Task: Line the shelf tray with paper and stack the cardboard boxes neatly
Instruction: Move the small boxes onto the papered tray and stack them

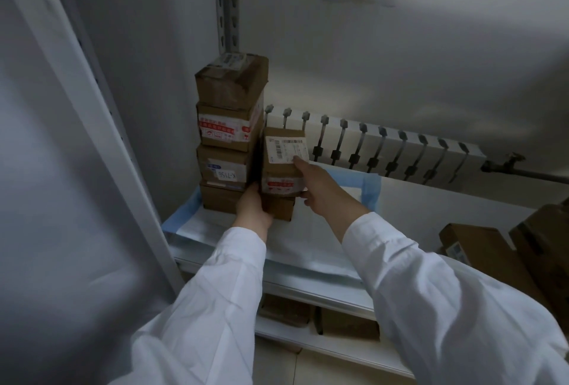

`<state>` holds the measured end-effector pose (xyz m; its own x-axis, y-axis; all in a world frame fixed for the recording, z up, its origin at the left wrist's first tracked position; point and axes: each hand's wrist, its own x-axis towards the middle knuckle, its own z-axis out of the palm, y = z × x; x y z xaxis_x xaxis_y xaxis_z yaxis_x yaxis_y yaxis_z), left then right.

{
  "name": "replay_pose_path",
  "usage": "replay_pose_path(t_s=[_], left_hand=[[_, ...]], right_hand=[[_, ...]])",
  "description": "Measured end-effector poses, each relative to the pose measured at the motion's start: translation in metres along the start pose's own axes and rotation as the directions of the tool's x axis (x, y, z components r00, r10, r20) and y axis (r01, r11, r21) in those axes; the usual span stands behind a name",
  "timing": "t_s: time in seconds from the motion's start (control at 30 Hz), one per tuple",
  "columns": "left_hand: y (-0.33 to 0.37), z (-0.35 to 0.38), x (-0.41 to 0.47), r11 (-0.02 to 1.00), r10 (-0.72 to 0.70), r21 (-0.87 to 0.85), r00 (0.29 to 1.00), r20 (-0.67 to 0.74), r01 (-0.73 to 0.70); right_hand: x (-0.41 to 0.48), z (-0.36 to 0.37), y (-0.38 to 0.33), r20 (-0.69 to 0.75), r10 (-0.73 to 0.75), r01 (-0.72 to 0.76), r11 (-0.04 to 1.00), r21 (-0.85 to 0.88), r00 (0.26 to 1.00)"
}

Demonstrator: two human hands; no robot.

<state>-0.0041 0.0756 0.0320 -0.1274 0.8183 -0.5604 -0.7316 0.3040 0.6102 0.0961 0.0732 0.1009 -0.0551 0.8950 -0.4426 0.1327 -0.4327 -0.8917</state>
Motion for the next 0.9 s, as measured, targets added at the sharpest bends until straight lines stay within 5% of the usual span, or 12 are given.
replay_pose_path(t_s=[0.27,0.57,0.9], left_hand=[[0.016,0.014,-0.031,0.980,0.032,-0.199,0.991,0.131,-0.006],[0.017,0.012,-0.045,0.990,-0.006,-0.140,0.989,0.150,0.028],[-0.034,0.053,-0.079,0.998,-0.060,-0.011,0.994,-0.092,0.059]], right_hand=[[-0.008,0.010,0.000,0.032,0.004,-0.003,1.000,-0.025,0.999],[-0.025,0.005,0.005,0.035,0.026,-0.023,0.998,-0.066,0.999],[-0.044,-0.059,0.018,-0.075,0.039,-0.039,0.999,0.003,0.996]])
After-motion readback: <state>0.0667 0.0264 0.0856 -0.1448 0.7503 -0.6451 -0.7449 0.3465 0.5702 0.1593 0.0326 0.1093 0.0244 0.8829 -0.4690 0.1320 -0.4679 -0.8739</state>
